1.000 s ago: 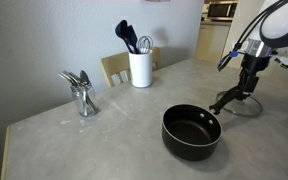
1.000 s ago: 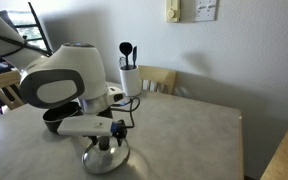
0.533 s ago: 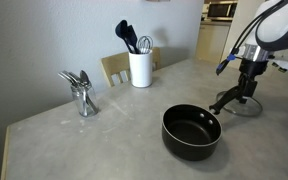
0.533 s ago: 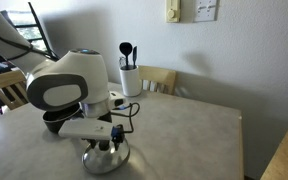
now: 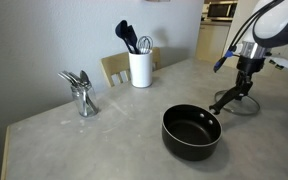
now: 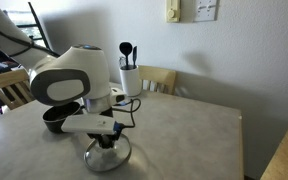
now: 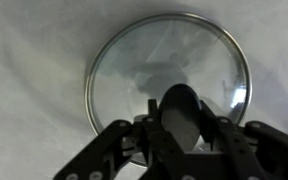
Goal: Place the glass lid on top of the black pot
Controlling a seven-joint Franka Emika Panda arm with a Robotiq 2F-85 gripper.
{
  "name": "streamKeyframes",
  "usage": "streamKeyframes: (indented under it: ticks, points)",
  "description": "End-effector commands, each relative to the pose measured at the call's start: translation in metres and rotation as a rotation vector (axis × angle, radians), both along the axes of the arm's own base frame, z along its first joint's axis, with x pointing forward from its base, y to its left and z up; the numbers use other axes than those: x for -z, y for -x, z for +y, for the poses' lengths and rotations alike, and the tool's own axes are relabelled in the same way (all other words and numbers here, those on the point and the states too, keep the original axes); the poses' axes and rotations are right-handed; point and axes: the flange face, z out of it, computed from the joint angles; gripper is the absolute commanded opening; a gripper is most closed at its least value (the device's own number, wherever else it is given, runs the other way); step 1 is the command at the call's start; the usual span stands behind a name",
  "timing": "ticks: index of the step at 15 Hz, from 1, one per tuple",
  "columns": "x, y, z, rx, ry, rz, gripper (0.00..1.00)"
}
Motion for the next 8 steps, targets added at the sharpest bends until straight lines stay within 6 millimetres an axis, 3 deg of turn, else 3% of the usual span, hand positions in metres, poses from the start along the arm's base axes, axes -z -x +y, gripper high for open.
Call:
streamKeyframes:
  ticks: [1,5,8]
  points:
    - [0.002,-0.002,-0.002,-0.005,0.001,0.012,0.15]
    - [-0.014,-0.002,-0.003,0.006,0.04,-0.015,0.15]
    - [-0.037,-0.002,-0.005,-0.001,0.085,-0.032,0.15]
